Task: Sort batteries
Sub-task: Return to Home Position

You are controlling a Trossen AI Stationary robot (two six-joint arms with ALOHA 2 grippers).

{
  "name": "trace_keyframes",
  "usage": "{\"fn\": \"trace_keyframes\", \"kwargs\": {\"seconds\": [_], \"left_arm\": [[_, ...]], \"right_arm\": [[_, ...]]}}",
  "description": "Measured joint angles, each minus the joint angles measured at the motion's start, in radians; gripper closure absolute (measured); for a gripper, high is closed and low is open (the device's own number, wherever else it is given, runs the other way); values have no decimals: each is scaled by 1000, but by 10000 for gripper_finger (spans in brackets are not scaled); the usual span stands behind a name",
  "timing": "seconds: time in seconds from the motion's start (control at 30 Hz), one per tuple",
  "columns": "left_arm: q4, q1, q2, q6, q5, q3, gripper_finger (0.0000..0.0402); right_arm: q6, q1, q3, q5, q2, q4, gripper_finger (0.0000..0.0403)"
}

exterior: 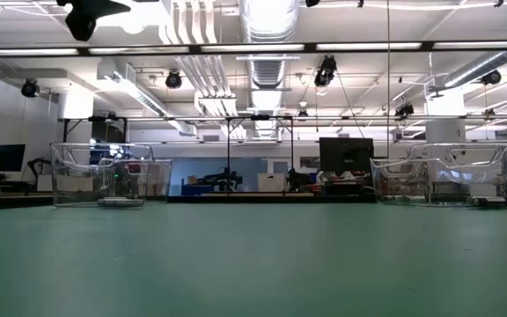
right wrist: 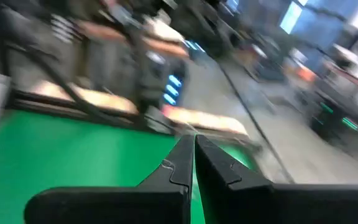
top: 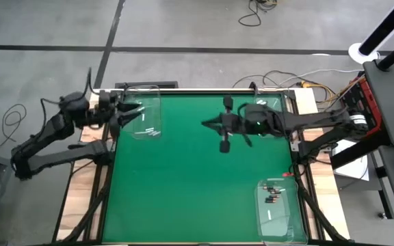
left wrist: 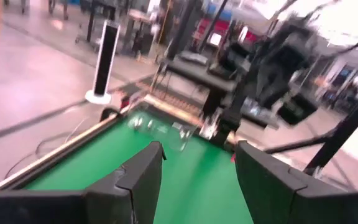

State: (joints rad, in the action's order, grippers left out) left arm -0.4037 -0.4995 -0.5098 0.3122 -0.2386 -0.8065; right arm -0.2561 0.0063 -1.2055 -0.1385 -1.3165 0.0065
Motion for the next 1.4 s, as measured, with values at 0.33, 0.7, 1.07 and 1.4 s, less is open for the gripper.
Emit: {"fn": "trace_keyframes", "kwargs": {"seconds": [0.33,0.7,1.07,1.4], "left_arm": [[223,672,-16,-67,782,206,221],[118,681,122,-167,691,200,221],[176,627,188,-67,663,360,221],[262,558,220,-94,638,461,221]], "right_arm": [[82,-1,317,-71,189,222,390],[153,5,446,-141,300,243,390],[106,5,682,-45,616,264,390],[186,5,906,-45,867,312,390]]}}
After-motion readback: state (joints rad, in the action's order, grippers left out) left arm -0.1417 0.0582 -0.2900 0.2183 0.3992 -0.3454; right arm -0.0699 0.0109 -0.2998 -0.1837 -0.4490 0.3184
